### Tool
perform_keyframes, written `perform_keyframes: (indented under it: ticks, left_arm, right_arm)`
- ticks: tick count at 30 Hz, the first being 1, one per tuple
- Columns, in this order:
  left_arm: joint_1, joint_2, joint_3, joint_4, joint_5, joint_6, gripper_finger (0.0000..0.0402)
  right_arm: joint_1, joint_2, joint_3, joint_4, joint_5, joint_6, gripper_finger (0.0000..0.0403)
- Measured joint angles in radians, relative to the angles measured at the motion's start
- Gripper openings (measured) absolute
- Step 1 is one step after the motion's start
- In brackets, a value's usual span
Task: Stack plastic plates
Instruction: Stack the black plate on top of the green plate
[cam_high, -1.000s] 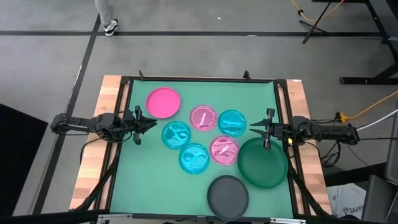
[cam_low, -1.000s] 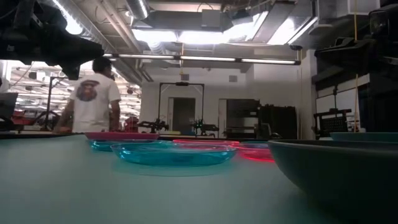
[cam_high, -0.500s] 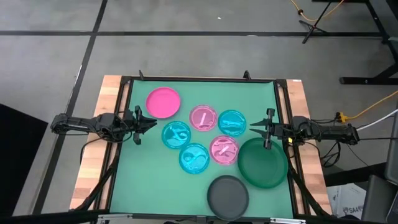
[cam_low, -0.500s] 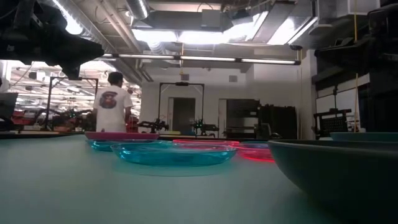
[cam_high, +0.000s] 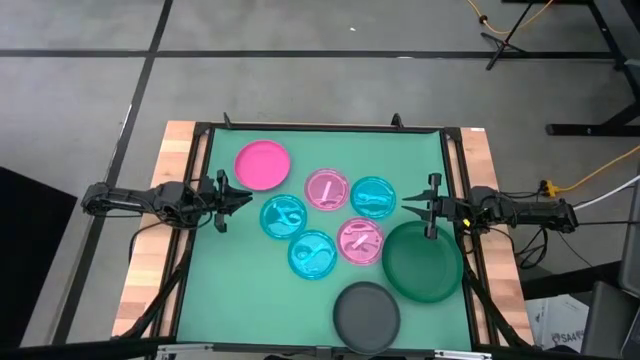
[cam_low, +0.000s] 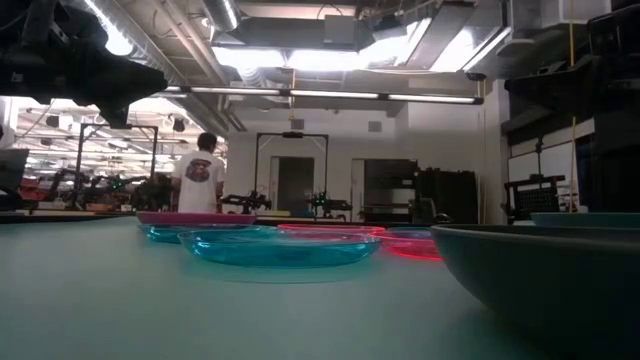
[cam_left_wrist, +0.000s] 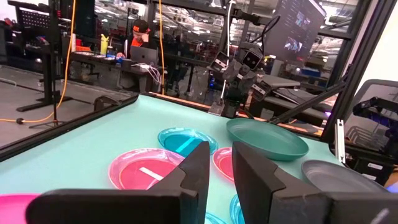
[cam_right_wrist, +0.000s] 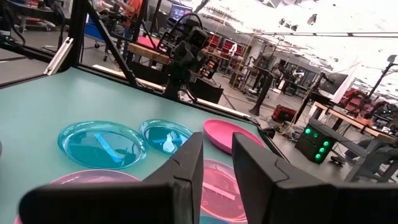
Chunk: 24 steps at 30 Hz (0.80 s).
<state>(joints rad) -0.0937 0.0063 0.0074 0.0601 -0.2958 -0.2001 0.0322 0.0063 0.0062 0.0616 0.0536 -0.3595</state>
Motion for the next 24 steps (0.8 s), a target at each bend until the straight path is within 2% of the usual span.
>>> perform_keyframes:
  ticks: [6, 13, 17, 24]
  left_arm:
    - [0.000, 0.000, 0.000, 0.000, 0.000, 0.000, 0.0062]
    - [0.000, 0.000, 0.000, 0.000, 0.000, 0.000, 0.0062]
    - [0.000, 0.000, 0.000, 0.000, 0.000, 0.000, 0.0062]
    - [0.000, 0.000, 0.000, 0.000, 0.000, 0.000, 0.0062]
  right_arm:
    - [0.000, 0.000, 0.000, 0.000, 0.000, 0.046, 0.0096]
    - [0.000, 0.000, 0.000, 0.000, 0.000, 0.068, 0.0187]
    - [0.000, 0.000, 0.000, 0.007, 0.001, 0.068, 0.0224]
    - [0.000, 0.000, 0.000, 0.100, 0.069, 0.079, 0.0238]
